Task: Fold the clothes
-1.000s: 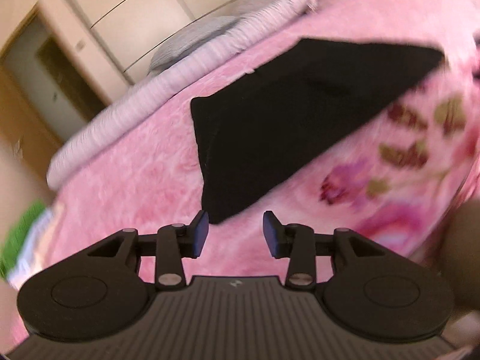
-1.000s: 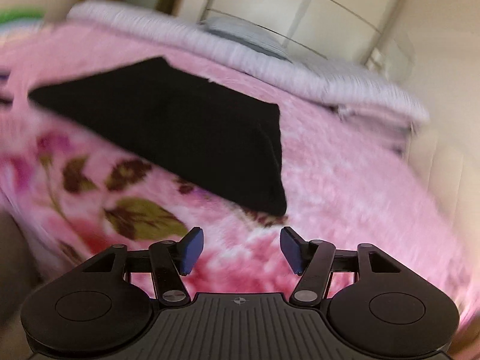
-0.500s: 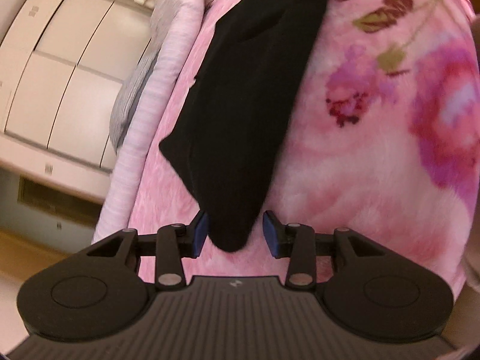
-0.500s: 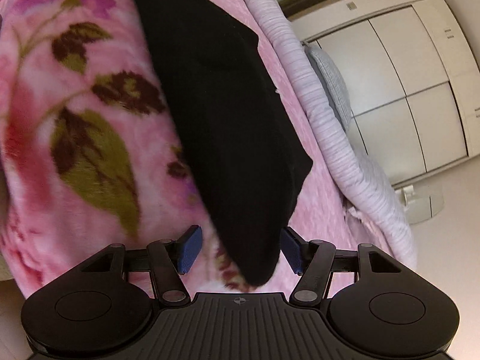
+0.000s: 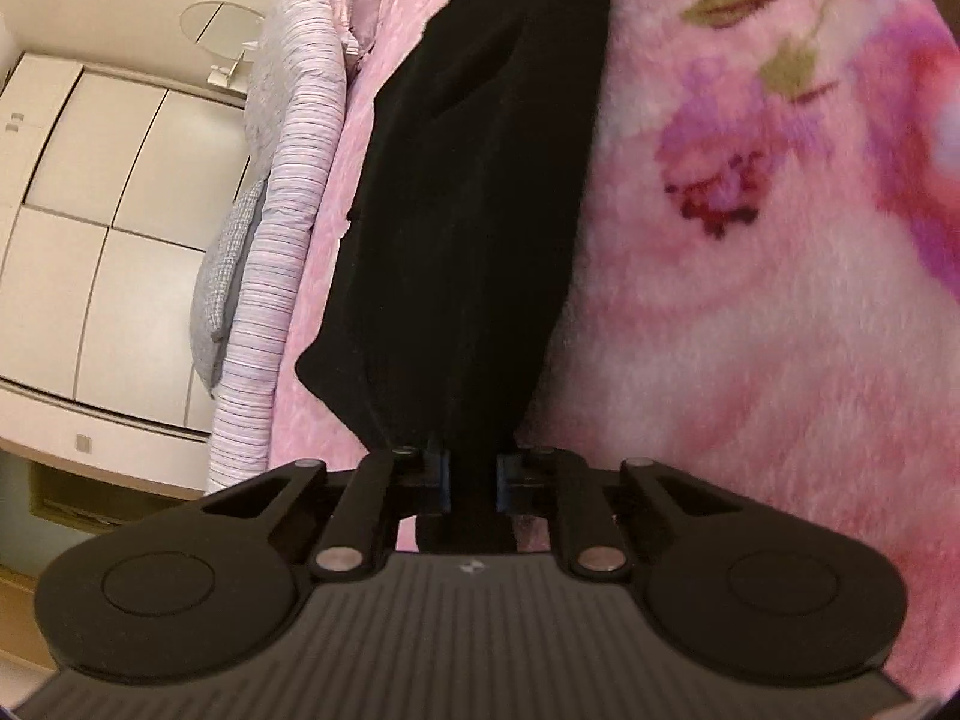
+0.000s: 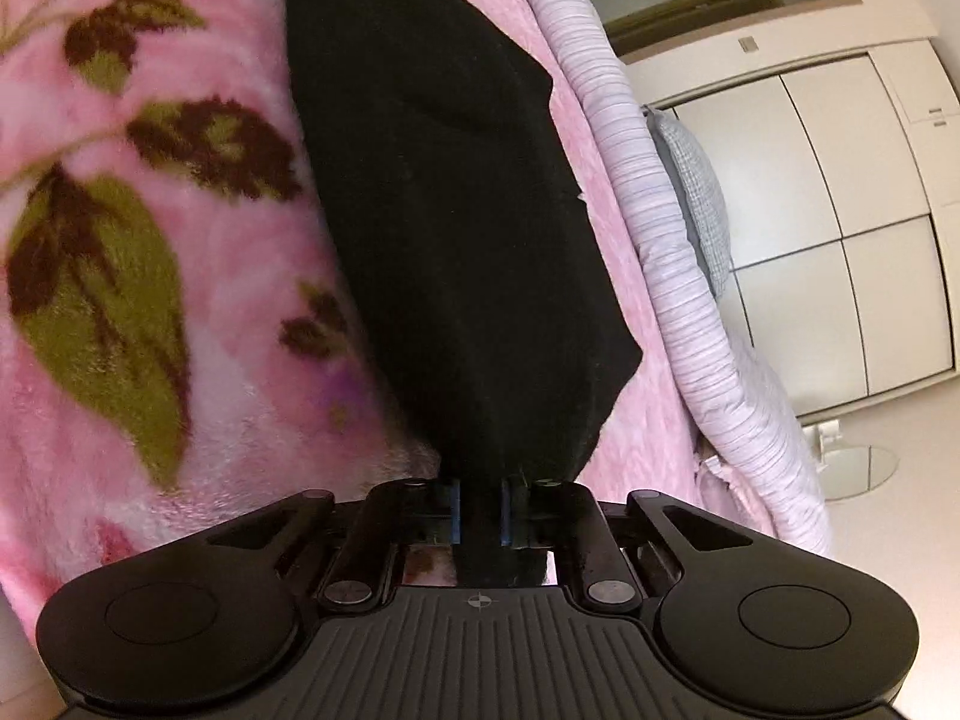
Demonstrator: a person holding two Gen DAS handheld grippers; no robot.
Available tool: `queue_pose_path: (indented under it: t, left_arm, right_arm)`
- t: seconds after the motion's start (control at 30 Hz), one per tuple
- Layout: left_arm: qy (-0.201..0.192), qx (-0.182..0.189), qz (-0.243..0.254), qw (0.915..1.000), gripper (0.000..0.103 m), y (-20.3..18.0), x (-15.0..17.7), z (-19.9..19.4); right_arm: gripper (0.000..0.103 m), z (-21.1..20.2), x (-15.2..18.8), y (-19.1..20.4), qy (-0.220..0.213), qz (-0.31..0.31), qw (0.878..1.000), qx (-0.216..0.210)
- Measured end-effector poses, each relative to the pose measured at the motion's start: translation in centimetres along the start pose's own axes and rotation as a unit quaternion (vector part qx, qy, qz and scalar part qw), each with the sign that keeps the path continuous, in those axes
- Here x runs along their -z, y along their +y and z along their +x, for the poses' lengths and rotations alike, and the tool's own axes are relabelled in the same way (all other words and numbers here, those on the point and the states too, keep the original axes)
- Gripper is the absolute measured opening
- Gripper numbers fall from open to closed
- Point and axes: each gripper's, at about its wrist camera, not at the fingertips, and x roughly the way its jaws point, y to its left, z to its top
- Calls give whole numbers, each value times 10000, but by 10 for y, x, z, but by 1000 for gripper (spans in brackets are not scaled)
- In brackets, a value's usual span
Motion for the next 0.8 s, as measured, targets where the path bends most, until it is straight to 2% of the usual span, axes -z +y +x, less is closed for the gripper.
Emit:
queue_pose_path:
  t: [0.2,0.37,0.63,0.8]
  left_arm:
    - [-67,133,-587,9982,8,13,0,-26]
    - [-68,229,-866,9960,8,0,0,-76]
    - [-46,498,-1360,9895,8,-28,2,-166]
    - [-122,553,-1470,9875,9,-24,0,-197]
  right_arm:
    - [8,-23,0,-8,-46,168,9997,-168]
    - [8,-61,2,-3,-48,311,9988,-364]
    - [8,-147,21,42,-1,465,9964,-714]
    - [8,-183,22,44,-73,694,9935,-899]
